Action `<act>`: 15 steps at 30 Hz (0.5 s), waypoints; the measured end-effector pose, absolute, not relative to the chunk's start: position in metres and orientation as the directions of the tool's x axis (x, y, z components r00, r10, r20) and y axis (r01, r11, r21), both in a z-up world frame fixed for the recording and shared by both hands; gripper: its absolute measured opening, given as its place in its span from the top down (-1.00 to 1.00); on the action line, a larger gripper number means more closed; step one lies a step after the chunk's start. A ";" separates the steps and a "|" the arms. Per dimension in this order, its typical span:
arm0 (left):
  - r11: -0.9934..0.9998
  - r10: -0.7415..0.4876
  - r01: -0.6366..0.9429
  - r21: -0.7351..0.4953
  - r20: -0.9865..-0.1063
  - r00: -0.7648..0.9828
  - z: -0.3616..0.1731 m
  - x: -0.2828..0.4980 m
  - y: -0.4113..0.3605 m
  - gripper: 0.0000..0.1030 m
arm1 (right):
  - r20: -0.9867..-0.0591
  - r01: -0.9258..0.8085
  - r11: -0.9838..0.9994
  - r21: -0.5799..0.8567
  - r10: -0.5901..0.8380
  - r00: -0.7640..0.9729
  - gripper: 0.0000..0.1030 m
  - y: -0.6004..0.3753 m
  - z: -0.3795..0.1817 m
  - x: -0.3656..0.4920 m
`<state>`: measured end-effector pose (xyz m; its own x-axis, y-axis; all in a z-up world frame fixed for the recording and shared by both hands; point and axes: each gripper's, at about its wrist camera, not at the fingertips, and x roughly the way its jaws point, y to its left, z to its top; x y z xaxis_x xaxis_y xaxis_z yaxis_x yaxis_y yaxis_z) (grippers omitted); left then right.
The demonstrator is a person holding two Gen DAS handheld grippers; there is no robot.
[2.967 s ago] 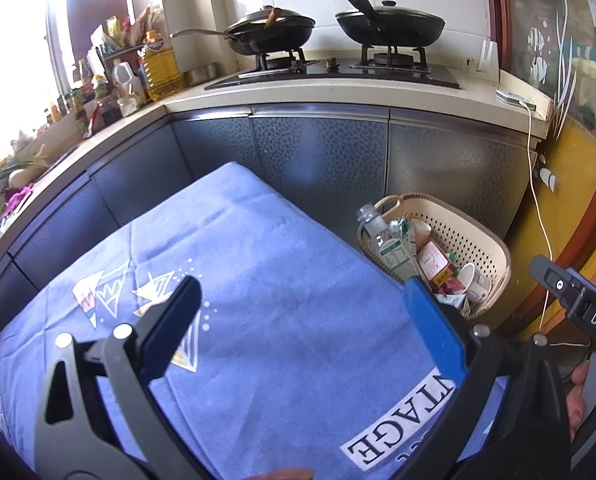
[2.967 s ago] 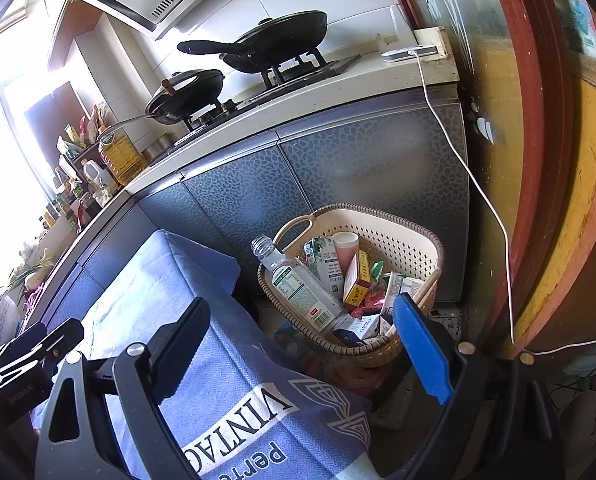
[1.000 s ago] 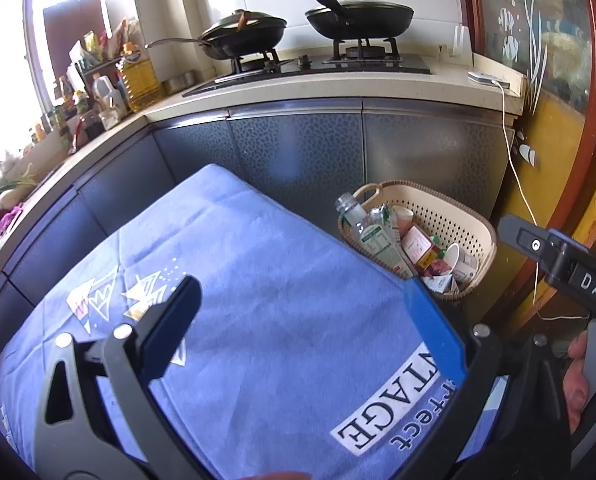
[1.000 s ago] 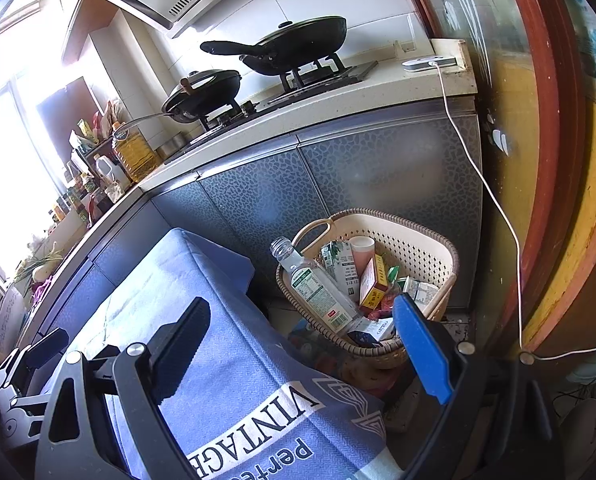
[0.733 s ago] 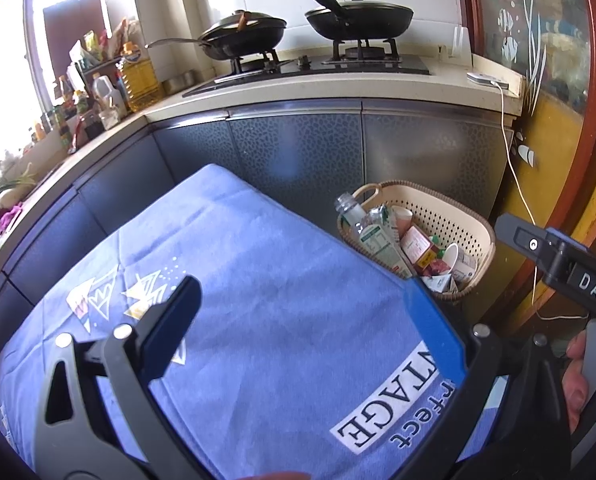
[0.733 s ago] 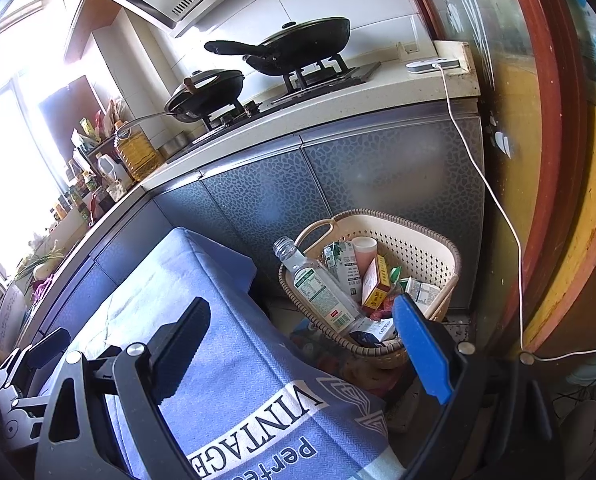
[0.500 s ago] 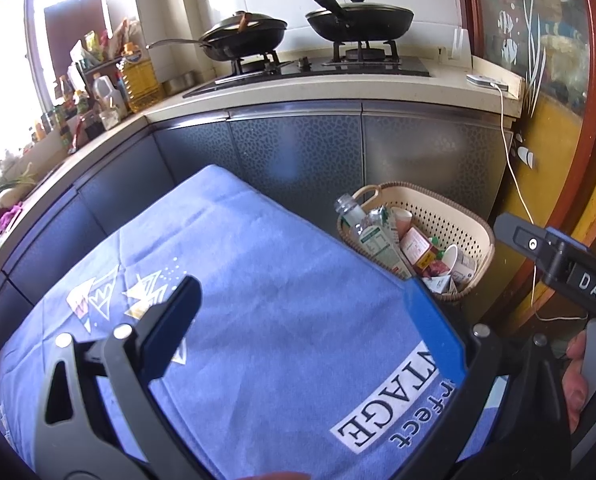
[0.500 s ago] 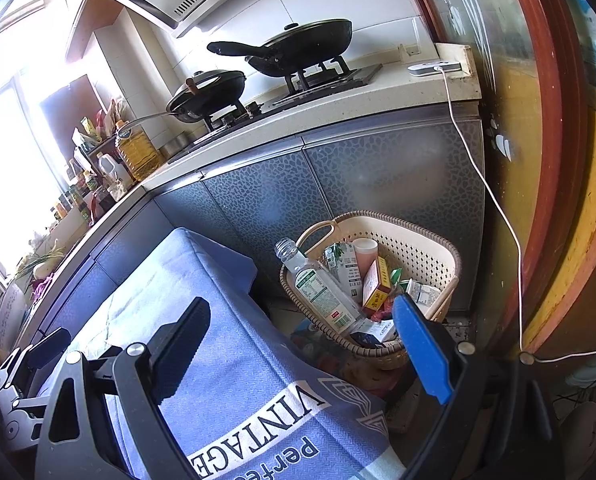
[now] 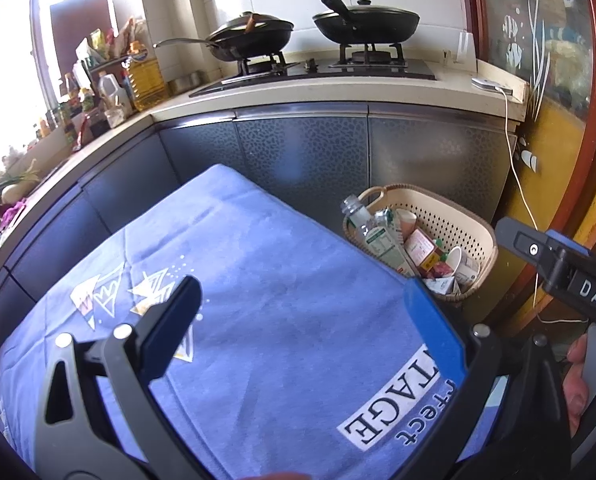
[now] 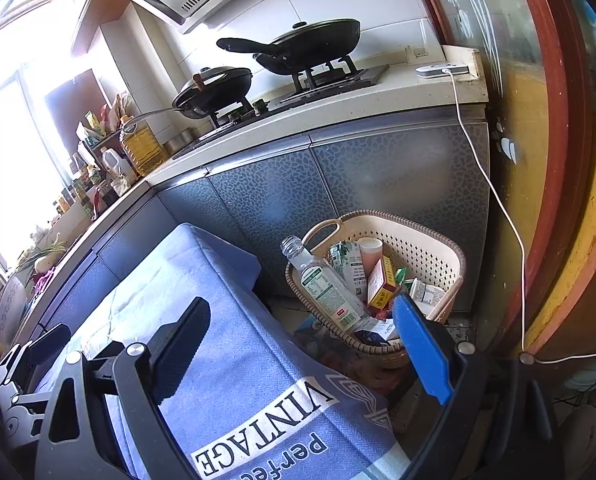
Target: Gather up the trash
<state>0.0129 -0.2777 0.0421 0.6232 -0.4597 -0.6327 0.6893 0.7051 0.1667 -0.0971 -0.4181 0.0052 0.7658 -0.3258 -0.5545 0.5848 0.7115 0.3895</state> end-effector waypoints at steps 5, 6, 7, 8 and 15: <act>0.709 -0.459 0.686 0.160 -0.634 0.622 0.043 0.016 -0.275 -0.89 | -0.560 0.581 0.719 0.382 -0.321 0.764 -0.77 -0.414 0.004 -0.096; 0.711 -0.459 0.685 0.158 -0.634 0.623 0.044 0.016 -0.274 -0.89 | -0.561 0.581 0.720 0.381 -0.319 0.764 -0.77 -0.414 0.004 -0.096; 0.713 -0.458 0.683 0.159 -0.633 0.624 0.043 0.016 -0.273 -0.89 | -0.563 0.580 0.721 0.380 -0.317 0.763 -0.77 -0.413 0.004 -0.095; 0.714 -0.457 0.682 0.160 -0.632 0.626 0.043 0.016 -0.273 -0.89 | -0.564 0.580 0.722 0.378 -0.317 0.762 -0.77 -0.412 0.004 -0.094; 0.719 -0.450 0.677 0.158 -0.636 0.627 0.043 0.018 -0.268 -0.89 | -0.568 0.583 0.727 0.364 -0.323 0.757 -0.77 -0.408 0.005 -0.094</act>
